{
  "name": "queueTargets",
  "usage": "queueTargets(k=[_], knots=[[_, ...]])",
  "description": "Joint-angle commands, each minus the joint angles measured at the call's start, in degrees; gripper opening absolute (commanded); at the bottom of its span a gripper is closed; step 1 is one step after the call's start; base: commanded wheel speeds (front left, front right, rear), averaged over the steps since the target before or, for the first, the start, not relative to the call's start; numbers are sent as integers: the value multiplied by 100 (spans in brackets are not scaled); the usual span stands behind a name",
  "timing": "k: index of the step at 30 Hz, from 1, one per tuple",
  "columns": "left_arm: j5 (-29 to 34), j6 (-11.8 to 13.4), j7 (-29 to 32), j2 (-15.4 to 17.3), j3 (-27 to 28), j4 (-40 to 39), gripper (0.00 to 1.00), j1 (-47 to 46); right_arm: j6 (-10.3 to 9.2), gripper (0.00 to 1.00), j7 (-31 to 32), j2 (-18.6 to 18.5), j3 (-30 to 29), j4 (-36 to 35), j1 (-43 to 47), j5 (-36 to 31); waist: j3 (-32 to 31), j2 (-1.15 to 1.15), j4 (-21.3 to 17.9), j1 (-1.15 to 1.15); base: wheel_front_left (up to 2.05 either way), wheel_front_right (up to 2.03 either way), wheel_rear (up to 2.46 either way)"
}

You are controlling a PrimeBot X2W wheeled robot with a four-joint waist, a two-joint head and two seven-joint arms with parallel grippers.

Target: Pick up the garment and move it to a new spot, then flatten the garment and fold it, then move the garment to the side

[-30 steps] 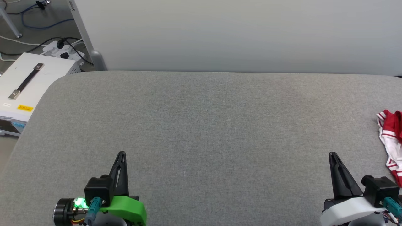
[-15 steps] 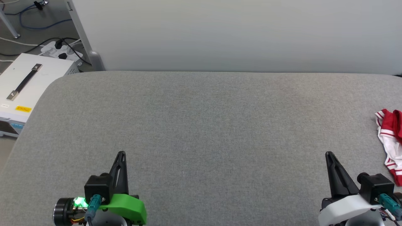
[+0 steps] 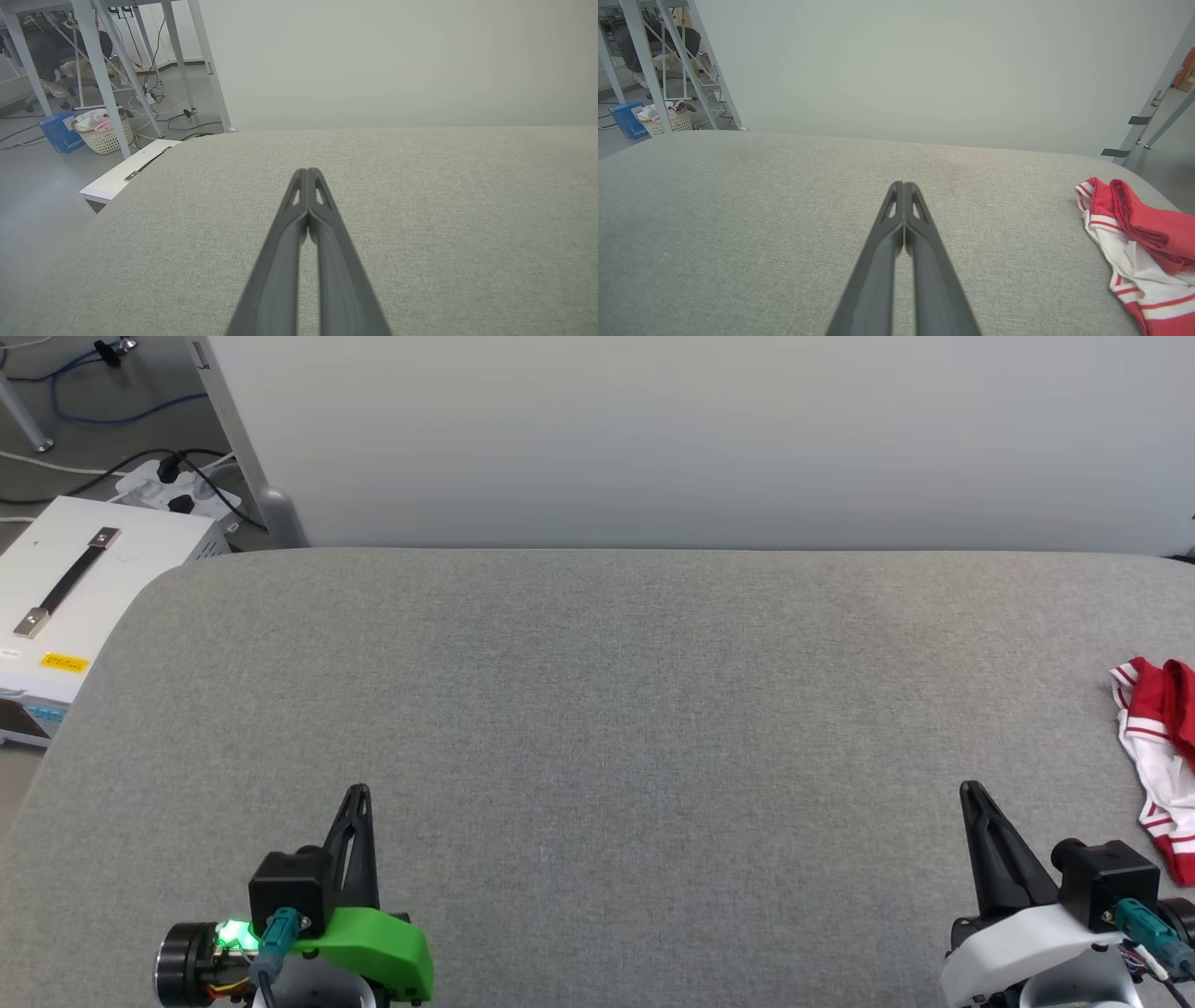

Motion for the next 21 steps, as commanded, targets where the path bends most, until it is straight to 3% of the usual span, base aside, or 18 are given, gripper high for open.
queueTargets(k=[1, 21], knots=[[56, -25, 28, -21, 31, -39, 0, -111, -2, 0, 29, 20, 17, -6, -127, -65, 1, 0, -4, 0, 0, 0, 0], [120, -40, 257, -59, 112, -113, 0, -152, -3, 0, 259, 35, 67, -8, -239, -213, 8, 0, -51, 0, 0, 0, 0]])
